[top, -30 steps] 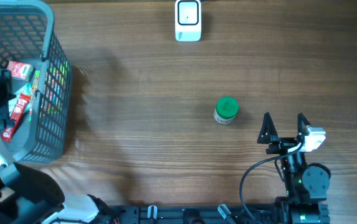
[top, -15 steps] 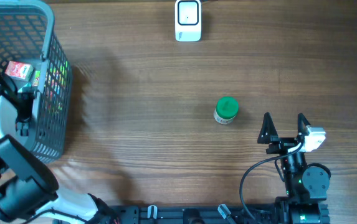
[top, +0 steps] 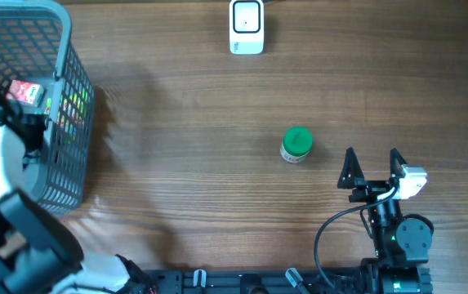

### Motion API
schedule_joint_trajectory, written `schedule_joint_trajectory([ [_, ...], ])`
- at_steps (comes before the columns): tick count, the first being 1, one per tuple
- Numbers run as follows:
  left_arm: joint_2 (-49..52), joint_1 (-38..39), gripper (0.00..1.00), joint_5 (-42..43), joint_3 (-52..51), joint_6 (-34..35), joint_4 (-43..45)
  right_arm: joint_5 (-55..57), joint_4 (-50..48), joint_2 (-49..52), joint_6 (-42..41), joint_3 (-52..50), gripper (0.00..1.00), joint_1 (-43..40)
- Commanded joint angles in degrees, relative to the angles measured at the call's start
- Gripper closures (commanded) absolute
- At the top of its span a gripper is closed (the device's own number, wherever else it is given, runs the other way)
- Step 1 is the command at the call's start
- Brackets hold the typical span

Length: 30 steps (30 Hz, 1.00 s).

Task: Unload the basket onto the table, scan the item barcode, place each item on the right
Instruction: 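Reach the left gripper into the basket and grasp the Haribo bag, then place the Haribo bag on the table left of the bottle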

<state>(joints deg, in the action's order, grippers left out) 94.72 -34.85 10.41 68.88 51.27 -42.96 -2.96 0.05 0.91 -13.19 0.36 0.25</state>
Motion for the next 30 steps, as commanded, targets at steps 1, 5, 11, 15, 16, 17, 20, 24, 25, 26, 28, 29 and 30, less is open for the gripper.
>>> schedule_joint_trajectory([
  [1,-13.7,-2.8,0.96,0.7,7.0,-1.0,-1.7,0.3,-0.1,-0.3,-0.5,-0.1,0.0,0.2],
  [5,-23.9,-3.0,0.96,0.7,10.3,-0.9,-2.9,0.3,-0.1,-0.3,-0.5,-0.1,0.0,0.2],
  [11,-38.4,-2.8,0.96,7.7,10.6,1.7,-3.1,0.3,-0.1,-0.3,-0.5,-0.1,0.0,0.2],
  [15,-42.8,-0.8,0.96,19.4,10.6,1.6,-5.7,0.3,-0.1,-0.3,-0.5,-0.1,0.0,0.2],
  [16,-43.1,1.2,0.96,21.0,10.6,1.6,-7.0,0.3,-0.1,-0.3,-0.5,-0.1,0.0,0.2],
  [17,-43.2,3.6,0.96,21.5,10.6,1.4,-8.5,0.3,-0.1,-0.3,-0.5,-0.1,0.0,0.2],
  [20,-42.9,12.8,0.96,21.0,10.6,-1.6,-11.9,0.3,-0.1,-0.3,-0.5,-0.1,0.0,0.2],
  [24,-40.9,30.1,0.96,8.6,10.6,-1.6,-16.9,0.3,-0.1,-0.3,-0.5,-0.1,0.0,0.2],
  [25,-39.8,35.7,0.96,4.6,10.4,-1.6,-17.6,0.3,-0.1,-0.3,-0.5,-0.1,0.0,0.2],
  [26,-39.0,39.2,0.96,2.4,10.1,-1.6,-17.8,0.3,-0.1,-0.3,-0.5,-0.1,0.0,0.2],
  [28,-36.5,48.2,0.96,-3.8,8.6,-0.8,-18.0,0.3,-0.1,-0.3,-0.5,-0.1,0.0,0.2],
  [29,-35.0,51.9,0.96,-7.1,7.8,0.4,-18.1,0.3,-0.1,-0.3,-0.5,-0.1,0.0,0.2],
  [30,-33.8,54.3,0.96,-9.5,7.2,1.6,-18.2,0.3,-0.1,-0.3,-0.5,-0.1,0.0,0.2],
])
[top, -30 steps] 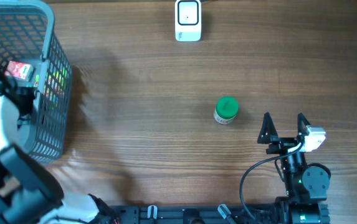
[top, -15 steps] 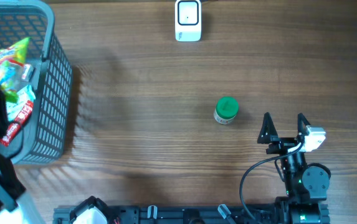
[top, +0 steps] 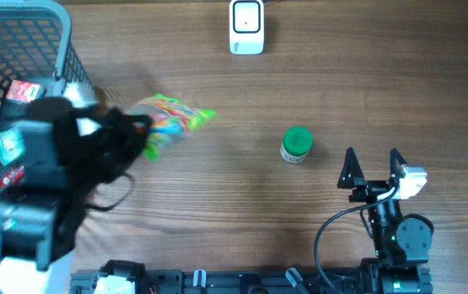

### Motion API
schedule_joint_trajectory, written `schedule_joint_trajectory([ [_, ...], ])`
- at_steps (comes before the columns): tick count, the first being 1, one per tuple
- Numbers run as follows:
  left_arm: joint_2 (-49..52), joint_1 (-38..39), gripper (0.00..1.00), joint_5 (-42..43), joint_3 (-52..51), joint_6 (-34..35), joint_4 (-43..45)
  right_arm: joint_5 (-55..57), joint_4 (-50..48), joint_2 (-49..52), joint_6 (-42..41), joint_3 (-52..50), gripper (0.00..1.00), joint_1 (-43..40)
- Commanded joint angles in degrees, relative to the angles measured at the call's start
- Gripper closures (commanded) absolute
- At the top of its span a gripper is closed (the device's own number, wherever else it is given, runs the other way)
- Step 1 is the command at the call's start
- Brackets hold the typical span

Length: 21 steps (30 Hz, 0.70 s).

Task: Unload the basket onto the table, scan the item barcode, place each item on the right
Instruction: 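Place the Haribo bag on the table left of the bottle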

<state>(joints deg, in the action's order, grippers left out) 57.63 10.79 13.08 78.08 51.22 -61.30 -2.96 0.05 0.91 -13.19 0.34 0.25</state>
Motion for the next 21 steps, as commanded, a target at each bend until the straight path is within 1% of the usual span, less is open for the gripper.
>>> schedule_joint_trajectory([
  [1,5.3,11.6,0.96,-14.9,-3.0,3.0,0.2,0.3,-0.1,-0.3,-0.5,0.0,0.0,0.2],
  [3,9.3,15.6,0.96,-18.0,-5.0,6.4,0.3,0.3,-0.1,-0.3,-0.5,0.0,0.0,0.2],
  [7,17.6,19.3,0.96,-20.4,-8.5,10.3,1.2,0.3,-0.1,-0.3,-0.5,0.0,0.0,0.2],
  [9,21.9,20.0,0.96,-22.7,-10.4,12.6,1.5,0.3,-0.1,-0.3,-0.5,0.0,0.0,0.2],
  [13,27.3,20.0,0.96,-24.3,-13.2,12.7,3.9,0.3,-0.1,-0.3,-0.5,0.0,0.0,0.2],
  [17,29.0,20.0,0.96,-26.9,-14.6,16.9,4.3,0.3,-0.1,-0.3,-0.5,0.0,0.0,0.2],
  [18,29.3,20.0,0.96,-27.1,-14.6,17.0,4.5,0.3,-0.1,-0.3,-0.5,0.0,0.0,0.2],
  [19,29.4,20.0,0.94,-27.1,-14.6,17.0,4.8,0.3,-0.1,-0.3,-0.5,0.0,0.0,0.2],
  [20,29.4,20.0,0.87,-27.2,-14.6,17.0,5.0,0.3,-0.1,-0.3,-0.5,0.0,0.0,0.2],
  [21,29.4,20.0,0.7,-27.8,-14.6,17.0,5.1,0.3,-0.1,-0.3,-0.5,0.0,0.0,0.2],
])
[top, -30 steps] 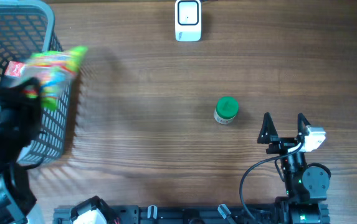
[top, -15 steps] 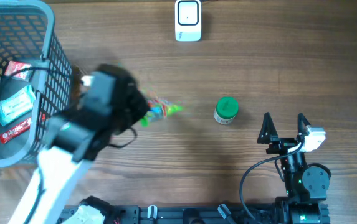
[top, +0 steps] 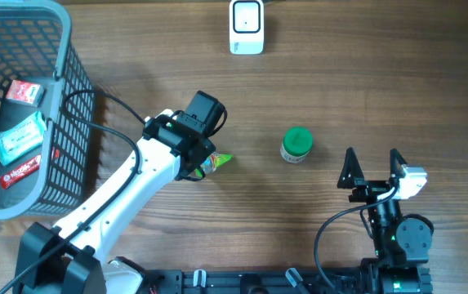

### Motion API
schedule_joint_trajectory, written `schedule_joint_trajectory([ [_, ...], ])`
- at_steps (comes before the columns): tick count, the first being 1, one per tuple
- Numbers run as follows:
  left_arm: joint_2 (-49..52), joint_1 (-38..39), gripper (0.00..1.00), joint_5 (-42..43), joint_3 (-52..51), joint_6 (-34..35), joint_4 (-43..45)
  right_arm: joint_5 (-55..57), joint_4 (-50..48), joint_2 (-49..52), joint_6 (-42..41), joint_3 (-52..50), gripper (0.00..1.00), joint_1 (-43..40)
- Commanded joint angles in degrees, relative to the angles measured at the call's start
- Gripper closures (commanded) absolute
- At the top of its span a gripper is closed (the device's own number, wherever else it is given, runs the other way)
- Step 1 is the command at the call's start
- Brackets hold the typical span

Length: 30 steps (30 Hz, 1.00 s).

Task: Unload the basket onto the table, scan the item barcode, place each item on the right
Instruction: 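Place the Haribo bag on the table left of the bottle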

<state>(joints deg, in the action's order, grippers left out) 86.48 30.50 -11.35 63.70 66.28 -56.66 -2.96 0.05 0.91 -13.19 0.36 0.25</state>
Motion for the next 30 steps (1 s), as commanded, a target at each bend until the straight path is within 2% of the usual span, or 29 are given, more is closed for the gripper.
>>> schedule_joint_trajectory([
  [1,0.5,0.2,0.42,-3.7,-0.2,1.9,0.5,0.3,-0.1,-0.3,-0.5,-0.1,0.0,0.2],
  [2,0.5,0.2,0.23,-4.1,-0.2,1.9,0.5,0.3,-0.1,-0.3,-0.5,-0.1,0.0,0.2],
  [3,0.5,0.2,0.0,-4.5,-0.2,1.9,0.5,0.3,-0.1,-0.3,-0.5,-0.1,0.0,0.2],
  [9,-1.8,0.0,0.0,-7.6,1.2,1.2,0.3,0.3,-0.1,-0.3,-0.5,-0.1,0.0,0.2],
  [13,-7.1,-1.2,0.0,-8.3,7.4,-6.9,0.3,0.3,-0.1,-0.3,-0.5,-0.1,0.0,0.2],
  [17,-13.4,-5.8,0.0,-10.8,19.0,-15.3,0.3,0.3,-0.1,-0.3,-0.5,-0.1,0.0,0.2],
  [22,-16.3,-18.3,0.0,-10.8,36.2,-27.3,-0.1,0.3,-0.1,-0.3,-0.5,-0.1,0.0,0.2],
  [25,-16.3,-28.2,0.0,-10.7,39.5,-27.6,-1.1,0.3,-0.1,-0.3,-0.5,-0.1,0.0,0.2],
  [27,-15.7,-36.2,0.0,-10.1,39.5,-24.4,-3.6,0.3,-0.1,-0.3,-0.5,-0.1,0.0,0.2],
  [30,-11.4,-48.6,0.0,-3.2,39.4,-23.1,-8.0,0.3,-0.1,-0.3,-0.5,-0.1,0.0,0.2],
])
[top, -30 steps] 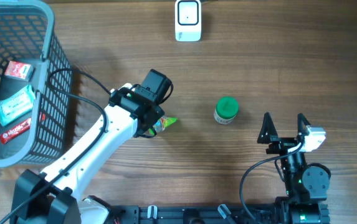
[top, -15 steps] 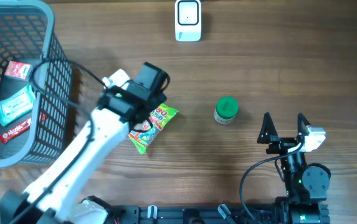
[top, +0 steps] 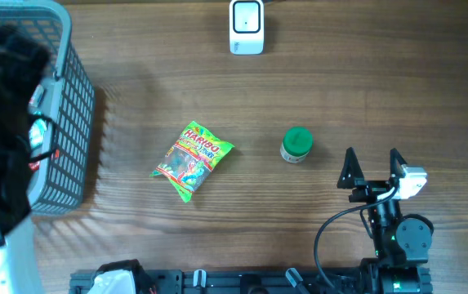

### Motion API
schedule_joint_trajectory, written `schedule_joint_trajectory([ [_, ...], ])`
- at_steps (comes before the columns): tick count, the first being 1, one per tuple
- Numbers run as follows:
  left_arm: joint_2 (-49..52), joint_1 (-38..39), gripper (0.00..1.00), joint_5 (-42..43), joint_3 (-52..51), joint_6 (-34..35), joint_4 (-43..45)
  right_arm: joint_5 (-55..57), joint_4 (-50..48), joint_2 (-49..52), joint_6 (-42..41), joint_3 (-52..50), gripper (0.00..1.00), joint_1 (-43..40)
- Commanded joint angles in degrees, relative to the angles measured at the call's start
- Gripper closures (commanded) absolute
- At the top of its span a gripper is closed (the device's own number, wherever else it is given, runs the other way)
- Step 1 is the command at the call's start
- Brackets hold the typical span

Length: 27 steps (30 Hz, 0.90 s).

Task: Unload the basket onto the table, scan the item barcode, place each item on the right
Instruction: 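Place the Haribo bag on the table left of the bottle, then reach the left gripper into the basket and grasp the red Nescafe stick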

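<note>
A green and yellow candy bag (top: 193,159) lies flat on the table, left of centre, with nothing touching it. To its right stands a small bottle with a green cap (top: 296,144). The white barcode scanner (top: 247,26) sits at the far edge. My left arm (top: 1,98) is a blurred dark and white shape over the basket at far left; its fingers cannot be made out. My right gripper (top: 372,166) rests open near the front right, holding nothing.
A grey wire basket (top: 70,98) stands at the far left, with packets inside mostly hidden by the left arm. The right arm's base and cable (top: 332,229) sit at the front edge.
The left gripper was low on the candy bag at mid-table. Now the bag lies free on the wood and the left arm is back over the basket. The right arm has not moved.
The left arm was first at the basket. Then it held a colourful candy bag just outside the basket. Then it was down at mid-table with the bag under it. Now the bag is let go, lying left of the green-capped bottle.
</note>
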<state>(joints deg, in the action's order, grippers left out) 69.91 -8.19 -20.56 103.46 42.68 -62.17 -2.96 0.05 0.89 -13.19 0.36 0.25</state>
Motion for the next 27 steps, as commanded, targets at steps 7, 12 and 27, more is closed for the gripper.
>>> schedule_joint_trajectory([
  [7,22.4,-23.3,0.0,13.2,-0.3,10.4,-9.8,0.3,-0.1,-0.3,-0.5,-0.1,0.0,0.2],
  [12,34.9,-24.8,0.0,13.2,-0.4,17.6,-18.4,0.3,-0.1,-0.3,-0.5,-0.1,0.0,0.2],
  [27,46.3,-24.8,0.06,4.4,-13.5,19.3,-9.2,0.3,-0.1,-0.3,-0.5,-0.1,0.0,0.2],
])
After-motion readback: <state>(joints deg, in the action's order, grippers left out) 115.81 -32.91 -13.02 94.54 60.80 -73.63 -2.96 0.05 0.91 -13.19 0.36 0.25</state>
